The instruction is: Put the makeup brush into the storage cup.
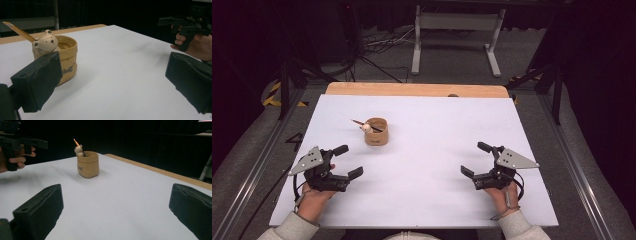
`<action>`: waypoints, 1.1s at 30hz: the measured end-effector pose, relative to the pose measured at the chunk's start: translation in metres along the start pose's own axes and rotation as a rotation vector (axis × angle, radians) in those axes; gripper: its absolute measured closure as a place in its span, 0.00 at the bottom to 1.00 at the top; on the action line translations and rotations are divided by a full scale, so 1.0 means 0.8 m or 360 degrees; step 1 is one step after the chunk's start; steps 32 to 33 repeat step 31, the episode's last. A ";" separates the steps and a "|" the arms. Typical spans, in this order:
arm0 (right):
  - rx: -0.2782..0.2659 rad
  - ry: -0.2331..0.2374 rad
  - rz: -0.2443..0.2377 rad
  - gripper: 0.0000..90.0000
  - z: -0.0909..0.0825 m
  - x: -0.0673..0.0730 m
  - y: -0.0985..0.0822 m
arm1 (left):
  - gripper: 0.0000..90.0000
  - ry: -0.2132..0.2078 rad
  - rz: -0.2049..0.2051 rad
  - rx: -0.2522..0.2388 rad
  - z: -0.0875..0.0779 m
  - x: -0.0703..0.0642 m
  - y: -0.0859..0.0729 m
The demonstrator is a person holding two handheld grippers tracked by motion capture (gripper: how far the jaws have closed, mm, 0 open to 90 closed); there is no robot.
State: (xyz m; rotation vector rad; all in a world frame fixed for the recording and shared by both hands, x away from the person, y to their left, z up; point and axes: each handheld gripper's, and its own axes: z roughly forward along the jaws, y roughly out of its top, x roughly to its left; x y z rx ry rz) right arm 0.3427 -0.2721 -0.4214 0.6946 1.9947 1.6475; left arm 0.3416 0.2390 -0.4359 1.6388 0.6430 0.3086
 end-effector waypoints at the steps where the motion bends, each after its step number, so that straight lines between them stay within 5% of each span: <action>1: 0.0003 0.0002 -0.0004 0.00 0.000 0.000 -0.001 | 0.02 -0.0001 -0.0001 -0.0001 -0.001 0.000 -0.002; 10: -0.0008 -0.0026 -0.0010 0.00 -0.003 -0.003 -0.011 | 0.02 0.0029 0.0051 -0.0002 -0.005 0.001 -0.017; 18: 0.0022 -0.0055 -0.0020 0.00 0.000 -0.003 -0.021 | 0.02 0.0057 0.0003 -0.0012 -0.006 0.010 -0.027; 33: 0.0025 -0.0057 -0.0011 0.00 0.000 -0.002 -0.021 | 0.02 0.0077 0.0012 -0.0017 -0.008 0.015 -0.029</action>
